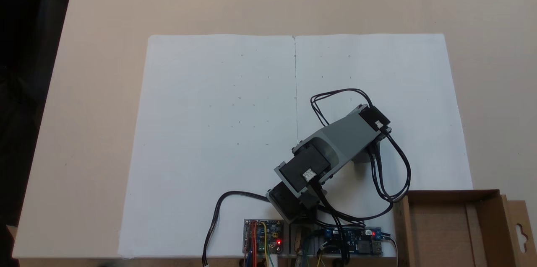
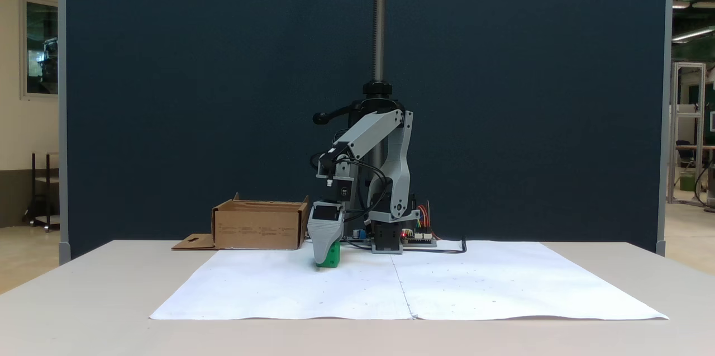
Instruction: Grasp a green dice and put it in the bin.
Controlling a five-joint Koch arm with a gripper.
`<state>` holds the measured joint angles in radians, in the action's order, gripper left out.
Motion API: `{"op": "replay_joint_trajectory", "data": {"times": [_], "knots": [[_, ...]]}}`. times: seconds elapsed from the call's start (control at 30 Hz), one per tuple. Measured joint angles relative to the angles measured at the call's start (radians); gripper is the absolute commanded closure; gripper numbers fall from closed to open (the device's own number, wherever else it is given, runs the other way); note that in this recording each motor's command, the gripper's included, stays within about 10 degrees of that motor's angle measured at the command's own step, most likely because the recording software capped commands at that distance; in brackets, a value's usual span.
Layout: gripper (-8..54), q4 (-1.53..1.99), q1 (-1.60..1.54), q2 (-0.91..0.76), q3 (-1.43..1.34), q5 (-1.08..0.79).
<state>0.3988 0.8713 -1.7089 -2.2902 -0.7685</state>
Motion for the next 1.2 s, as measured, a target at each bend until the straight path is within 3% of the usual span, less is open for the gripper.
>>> {"op": "replay_joint_trajectory", "data": {"times": [0.17, 0.7, 1.0, 1.2], "knots": [[9.4, -0.006, 0.000, -0.003, -0.017, 0.000], [32.5, -0.034, -0.017, -0.025, -0.038, 0.000], [33.1, -0.130, -0.031, -0.066, -0.044, 0.029], [33.1, -0.155, -0.051, -0.176, 0.067, 0.241]]}}
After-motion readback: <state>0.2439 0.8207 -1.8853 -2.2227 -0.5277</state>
